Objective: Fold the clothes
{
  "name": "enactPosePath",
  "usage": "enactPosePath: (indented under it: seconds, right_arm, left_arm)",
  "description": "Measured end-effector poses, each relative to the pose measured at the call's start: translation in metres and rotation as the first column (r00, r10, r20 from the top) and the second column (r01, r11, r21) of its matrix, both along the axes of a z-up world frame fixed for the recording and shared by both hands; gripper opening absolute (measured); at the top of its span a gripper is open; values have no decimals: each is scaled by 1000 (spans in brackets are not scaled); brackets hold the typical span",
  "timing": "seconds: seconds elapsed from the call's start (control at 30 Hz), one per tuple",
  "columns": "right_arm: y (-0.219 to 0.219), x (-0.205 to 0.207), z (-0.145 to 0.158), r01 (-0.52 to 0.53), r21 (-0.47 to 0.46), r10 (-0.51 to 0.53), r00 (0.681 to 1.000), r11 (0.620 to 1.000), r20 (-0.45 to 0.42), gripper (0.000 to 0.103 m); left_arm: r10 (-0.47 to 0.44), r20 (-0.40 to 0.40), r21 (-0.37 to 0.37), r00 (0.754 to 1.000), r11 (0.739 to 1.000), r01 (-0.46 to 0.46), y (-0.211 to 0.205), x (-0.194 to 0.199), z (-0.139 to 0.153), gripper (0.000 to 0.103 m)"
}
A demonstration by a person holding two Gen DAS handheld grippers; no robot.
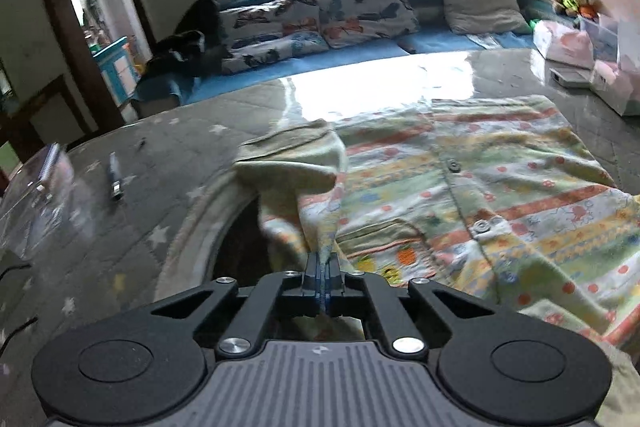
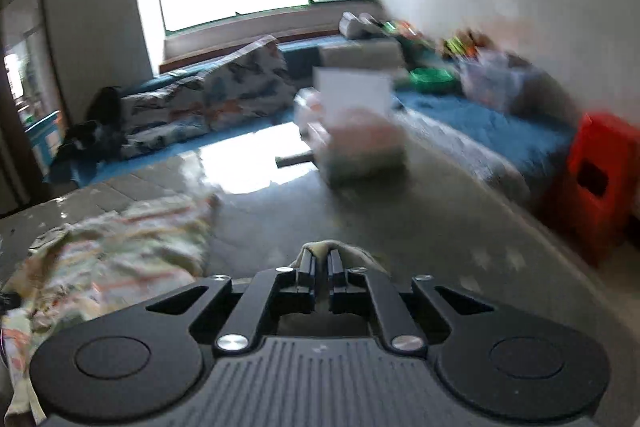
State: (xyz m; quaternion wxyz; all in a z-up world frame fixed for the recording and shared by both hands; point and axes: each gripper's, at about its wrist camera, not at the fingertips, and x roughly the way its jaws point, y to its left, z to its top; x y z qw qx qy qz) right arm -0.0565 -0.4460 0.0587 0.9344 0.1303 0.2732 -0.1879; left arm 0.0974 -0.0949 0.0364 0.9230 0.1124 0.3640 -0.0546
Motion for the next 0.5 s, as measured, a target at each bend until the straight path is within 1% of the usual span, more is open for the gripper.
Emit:
enactPosePath:
  seconds: [0.03, 0.07, 0.1, 0.17, 0.2, 0.27, 0.33, 0.4, 0.47, 0.5]
  right_arm:
    - [-4, -7, -4, 18, 19, -18, 1000, 1000, -8, 13]
    - [-7, -15, -9, 37, 37, -36, 999, 999, -17, 22]
    - [-11, -22, -13, 55, 55, -54, 998, 997, -26, 27]
    - [-15, -33, -21, 79, 74, -76, 996, 994, -37, 30]
    - [-17, -38, -24, 90, 80, -87, 995, 993, -43, 35]
    - [-19, -43, -30, 108, 95, -103, 993, 990, -55, 37]
    - [-20, -47, -34, 119, 106, -113, 992, 987, -58, 41]
    - [-21, -51, -35, 140, 96, -134, 989, 986, -65, 48]
    - [-21, -53, -35, 159, 76, -153, 985, 984, -76, 49]
    - [-20, -54, -35, 156, 60, -151, 985, 986, -81, 52]
  left_arm:
    - [10, 7, -2, 1000, 1000, -10, 5, -4, 2, 2]
    - [20, 15, -3, 1000, 1000, -20, 10, -8, 3, 2]
    - [33, 20, -6, 999, 999, -32, 16, -12, 5, 2]
    - [58, 20, -15, 998, 998, -58, 29, -20, 5, 2]
    - [73, 18, -19, 997, 997, -72, 36, -24, 5, 2]
    - [97, 5, -29, 995, 995, -97, 48, -32, 2, 2]
    - [115, -13, -37, 993, 993, -116, 59, -39, -3, 2]
    - [131, -28, -44, 991, 990, -132, 67, -46, -7, 2]
    - [140, -43, -56, 989, 988, -143, 73, -52, -11, 2]
    - [144, -53, -63, 988, 987, -147, 76, -54, -12, 2]
